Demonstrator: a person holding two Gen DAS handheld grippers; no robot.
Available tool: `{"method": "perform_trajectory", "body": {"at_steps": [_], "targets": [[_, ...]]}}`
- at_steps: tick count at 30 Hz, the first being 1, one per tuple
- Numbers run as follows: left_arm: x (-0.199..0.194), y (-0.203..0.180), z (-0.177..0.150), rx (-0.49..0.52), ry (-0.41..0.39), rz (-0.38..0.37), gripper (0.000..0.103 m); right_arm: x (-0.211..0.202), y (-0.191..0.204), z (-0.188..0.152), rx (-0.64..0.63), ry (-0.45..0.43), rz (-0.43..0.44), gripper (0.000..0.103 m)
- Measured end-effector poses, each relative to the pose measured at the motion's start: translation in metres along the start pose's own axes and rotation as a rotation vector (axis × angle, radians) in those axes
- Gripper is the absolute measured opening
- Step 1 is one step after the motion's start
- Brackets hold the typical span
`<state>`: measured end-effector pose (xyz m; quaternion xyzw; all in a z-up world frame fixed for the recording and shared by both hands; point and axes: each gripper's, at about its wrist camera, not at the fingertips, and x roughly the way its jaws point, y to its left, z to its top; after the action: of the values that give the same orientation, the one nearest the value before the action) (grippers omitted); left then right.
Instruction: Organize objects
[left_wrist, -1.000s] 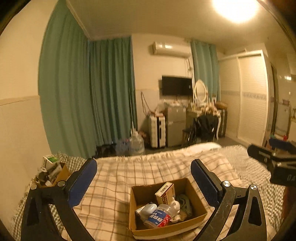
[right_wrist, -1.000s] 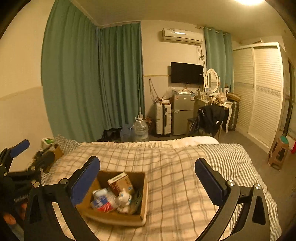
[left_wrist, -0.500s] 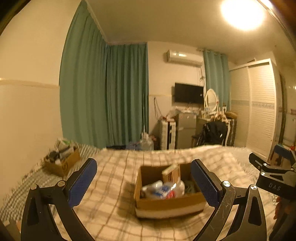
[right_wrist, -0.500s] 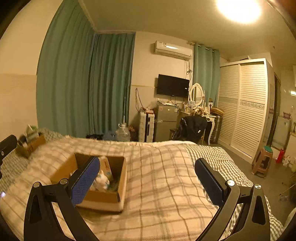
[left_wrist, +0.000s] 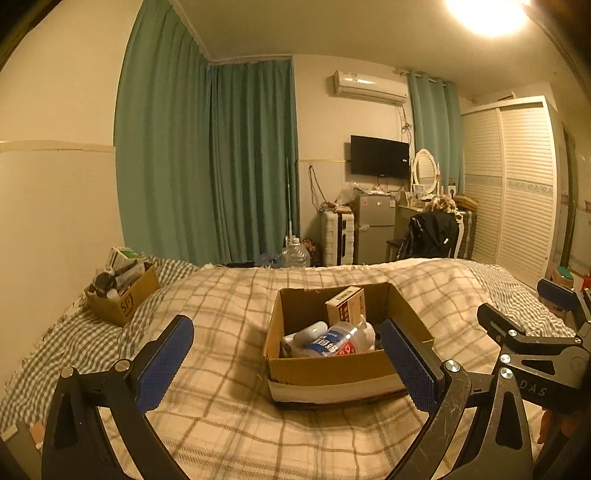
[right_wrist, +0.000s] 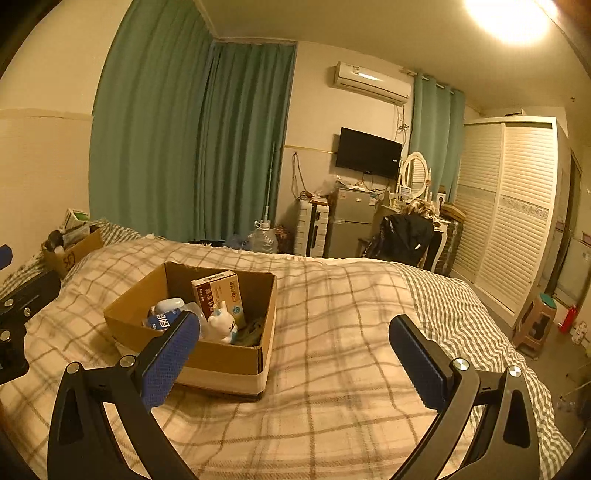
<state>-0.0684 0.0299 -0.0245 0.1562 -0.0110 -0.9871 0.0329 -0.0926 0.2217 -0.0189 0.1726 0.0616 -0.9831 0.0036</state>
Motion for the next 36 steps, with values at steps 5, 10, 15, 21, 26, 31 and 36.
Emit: {"method": "perform_trajectory", "body": {"at_steps": [5, 10, 15, 21, 26, 31, 36], "targets": [[0.0011, 0.0049, -0.0033, -0.018, 0.012, 0.002, 0.103, 0.0003, -0.0031, 0.0010, 0.014, 0.005, 0.005, 0.103], [0.0027, 0.0050, -0.0054, -0.021, 0.024, -0.004, 0.103, 0.0003, -0.0033, 0.0008, 0.017, 0.006, 0.005, 0.103], [0.0014, 0.0016, -0.0060, -0.010, 0.025, -0.008, 0.103, 0.0003, -0.0039, 0.0004, 0.025, 0.007, 0.008, 0.103], [0.0016, -0.0015, -0.0064, 0.001, 0.028, -0.012, 0.103, 0.0001, -0.0046, 0.0001, 0.028, 0.007, 0.009, 0.103], [0.0021, -0.0024, -0.0069, 0.001, 0.028, -0.017, 0.103, -0.0003, -0.0047, -0.0004, 0.034, -0.001, 0.013, 0.103], [0.0021, -0.0022, -0.0073, 0.000, 0.029, -0.017, 0.103, -0.0011, -0.0041, -0.0006, 0.036, -0.003, 0.012, 0.103], [0.0024, -0.0023, -0.0083, 0.003, 0.026, -0.019, 0.103, -0.0012, -0.0032, -0.0013, 0.035, 0.000, 0.012, 0.103]]}}
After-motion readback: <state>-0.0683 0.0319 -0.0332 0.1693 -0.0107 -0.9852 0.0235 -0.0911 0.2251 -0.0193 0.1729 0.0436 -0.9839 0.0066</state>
